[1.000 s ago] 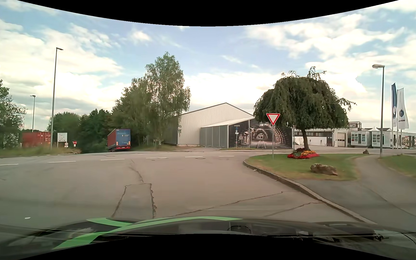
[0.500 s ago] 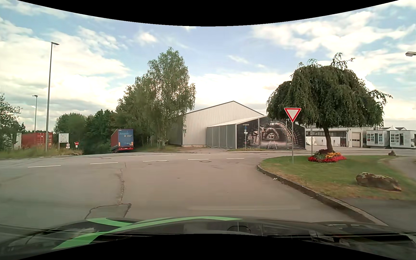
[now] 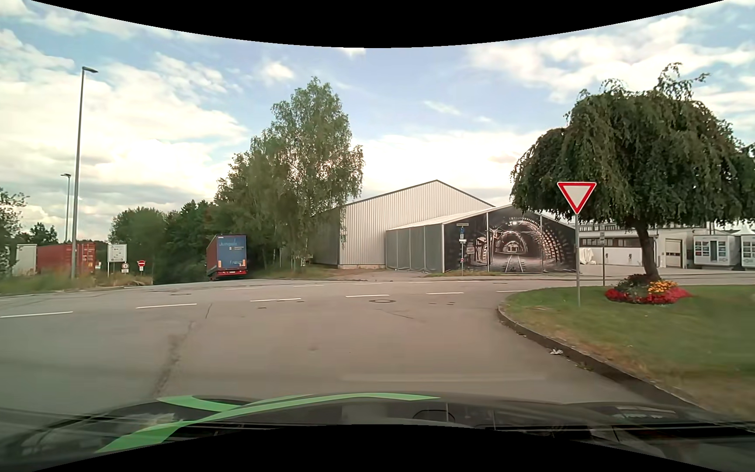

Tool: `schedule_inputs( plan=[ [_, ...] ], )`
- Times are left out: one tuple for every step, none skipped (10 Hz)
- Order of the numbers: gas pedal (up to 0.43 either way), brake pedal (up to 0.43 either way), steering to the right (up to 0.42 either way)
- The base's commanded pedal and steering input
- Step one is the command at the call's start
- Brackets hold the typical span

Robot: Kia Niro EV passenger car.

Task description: Follow the waypoints while adhering to traffic rules and regulations

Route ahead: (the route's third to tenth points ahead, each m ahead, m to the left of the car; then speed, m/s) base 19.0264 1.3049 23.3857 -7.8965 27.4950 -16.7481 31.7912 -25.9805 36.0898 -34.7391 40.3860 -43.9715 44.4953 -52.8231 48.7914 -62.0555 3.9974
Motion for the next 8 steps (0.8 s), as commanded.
schedule_inputs(
  plan=[
    [0.0, 0.091, -0.057],
    [0.0, 0.128, -0.056],
    [0.0, 0.189, -0.056],
    [0.0, 0.189, -0.055],
    [0.0, 0.183, -0.055],
    [0.0, 0.183, -0.053],
    [0.0, 0.183, -0.049],
    [0.0, 0.183, -0.046]
  ],
)
